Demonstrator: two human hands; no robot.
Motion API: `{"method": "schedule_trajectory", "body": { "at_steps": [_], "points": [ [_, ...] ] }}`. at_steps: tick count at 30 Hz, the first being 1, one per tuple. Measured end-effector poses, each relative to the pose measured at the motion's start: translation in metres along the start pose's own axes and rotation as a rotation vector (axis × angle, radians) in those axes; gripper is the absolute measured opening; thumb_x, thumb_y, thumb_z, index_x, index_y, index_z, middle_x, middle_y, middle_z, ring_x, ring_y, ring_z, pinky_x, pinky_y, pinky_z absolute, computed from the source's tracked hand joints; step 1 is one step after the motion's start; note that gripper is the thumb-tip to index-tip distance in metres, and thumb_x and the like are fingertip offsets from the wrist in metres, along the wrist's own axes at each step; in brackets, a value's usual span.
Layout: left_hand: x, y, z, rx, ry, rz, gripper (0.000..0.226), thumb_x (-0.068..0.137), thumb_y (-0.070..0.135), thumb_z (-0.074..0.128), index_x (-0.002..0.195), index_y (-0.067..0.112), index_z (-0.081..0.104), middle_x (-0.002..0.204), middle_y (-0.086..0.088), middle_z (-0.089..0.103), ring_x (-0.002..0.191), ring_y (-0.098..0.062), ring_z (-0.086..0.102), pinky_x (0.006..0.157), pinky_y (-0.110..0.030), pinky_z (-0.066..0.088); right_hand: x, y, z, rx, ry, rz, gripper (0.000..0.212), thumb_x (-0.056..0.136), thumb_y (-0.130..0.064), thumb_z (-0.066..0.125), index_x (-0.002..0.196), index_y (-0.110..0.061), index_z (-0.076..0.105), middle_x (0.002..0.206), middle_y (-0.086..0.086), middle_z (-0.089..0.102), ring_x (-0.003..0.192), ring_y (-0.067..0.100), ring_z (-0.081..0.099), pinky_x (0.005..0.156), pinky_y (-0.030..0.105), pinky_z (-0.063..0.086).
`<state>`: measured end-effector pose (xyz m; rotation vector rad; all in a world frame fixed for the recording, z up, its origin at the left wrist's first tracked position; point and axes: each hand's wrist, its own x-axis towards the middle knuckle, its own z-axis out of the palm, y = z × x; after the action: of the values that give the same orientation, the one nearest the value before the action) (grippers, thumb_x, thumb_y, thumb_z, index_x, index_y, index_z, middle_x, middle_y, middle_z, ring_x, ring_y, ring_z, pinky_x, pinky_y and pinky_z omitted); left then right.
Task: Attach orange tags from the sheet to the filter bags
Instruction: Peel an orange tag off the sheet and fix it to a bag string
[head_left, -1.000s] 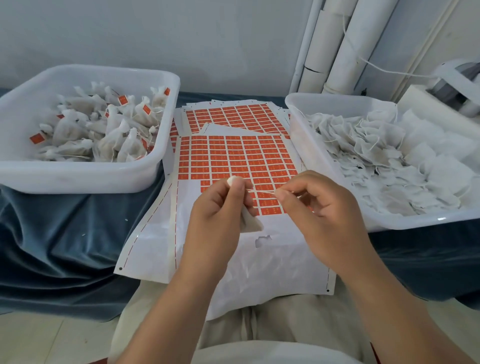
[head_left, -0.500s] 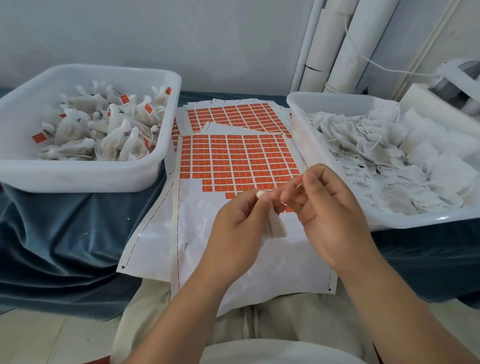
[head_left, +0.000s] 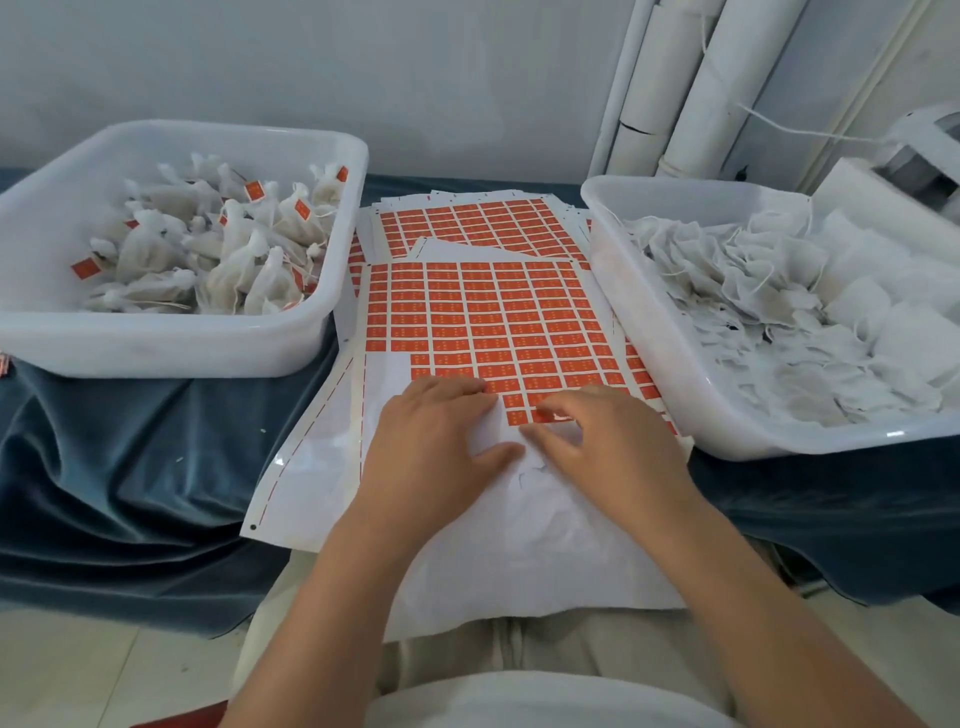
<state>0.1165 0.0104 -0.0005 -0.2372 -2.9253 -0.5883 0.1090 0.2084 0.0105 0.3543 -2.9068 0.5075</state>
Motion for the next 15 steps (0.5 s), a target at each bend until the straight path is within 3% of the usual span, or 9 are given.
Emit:
{"method": "schedule_trajectory", "body": {
  "at_steps": [3, 5, 8, 11, 13, 15],
  "points": [
    [0.001, -0.003, -0.002, 0.021, 0.031, 0.015, 0.06, 0.085, 0.072, 0.067, 0.13, 0.034, 0.072, 0.134, 0.017, 0.068, 0.123, -0.013, 0.062, 0.106, -0.035, 0.044, -0.001, 0.004, 0.009, 0.018, 0.038, -0.045, 0.046, 0.093, -0.069, 0.06, 0.127, -0.04, 0.069, 0.119, -0.016, 0.072, 0.106, 0.01, 0.067, 0.074, 0.018, 0.035],
    [0.003, -0.005, -0.001, -0.028, 0.049, 0.014, 0.042, 0.088, 0.064, 0.069, 0.117, 0.035, 0.078, 0.12, 0.017, 0.075, 0.105, -0.01, 0.068, 0.089, -0.022, 0.048, -0.001, 0.004, 0.012, 0.008, 0.048, -0.071, 0.05, 0.093, -0.071, 0.055, 0.13, -0.04, 0.069, 0.12, -0.015, 0.073, 0.105, 0.011, 0.069, 0.073, 0.015, 0.033],
    [0.005, -0.009, -0.002, -0.095, 0.049, 0.002, 0.024, 0.093, 0.052, 0.071, 0.106, 0.034, 0.081, 0.103, 0.017, 0.078, 0.089, -0.008, 0.071, 0.073, -0.006, 0.034, -0.003, 0.002, 0.013, -0.009, 0.073, -0.115, 0.051, 0.094, -0.07, 0.048, 0.126, -0.038, 0.072, 0.113, -0.012, 0.075, 0.096, 0.012, 0.071, 0.071, 0.008, 0.029],
    [0.003, -0.015, -0.001, -0.066, 0.056, 0.056, 0.038, 0.091, 0.06, 0.07, 0.119, 0.035, 0.077, 0.121, 0.018, 0.074, 0.112, -0.01, 0.068, 0.09, -0.018, 0.046, -0.003, 0.003, 0.015, -0.054, 0.072, -0.149, 0.044, 0.098, -0.064, 0.05, 0.122, -0.036, 0.074, 0.104, -0.012, 0.075, 0.087, 0.012, 0.07, 0.066, 0.013, 0.039],
    [0.004, -0.02, -0.001, -0.055, 0.023, 0.057, 0.051, 0.088, 0.067, 0.067, 0.131, 0.04, 0.07, 0.139, 0.023, 0.063, 0.133, -0.005, 0.056, 0.105, -0.025, 0.041, -0.003, 0.002, 0.018, -0.067, 0.102, -0.155, 0.041, 0.099, -0.059, 0.049, 0.118, -0.034, 0.076, 0.1, -0.011, 0.076, 0.082, 0.013, 0.071, 0.067, 0.01, 0.034],
    [0.008, -0.024, -0.002, -0.074, -0.004, 0.033, 0.047, 0.089, 0.067, 0.066, 0.13, 0.044, 0.07, 0.14, 0.029, 0.06, 0.134, -0.001, 0.054, 0.099, -0.021, 0.035, -0.003, 0.001, 0.019, -0.068, 0.134, -0.169, 0.039, 0.099, -0.055, 0.05, 0.114, -0.032, 0.078, 0.098, -0.01, 0.077, 0.08, 0.014, 0.072, 0.068, 0.011, 0.033]
  ]
}}
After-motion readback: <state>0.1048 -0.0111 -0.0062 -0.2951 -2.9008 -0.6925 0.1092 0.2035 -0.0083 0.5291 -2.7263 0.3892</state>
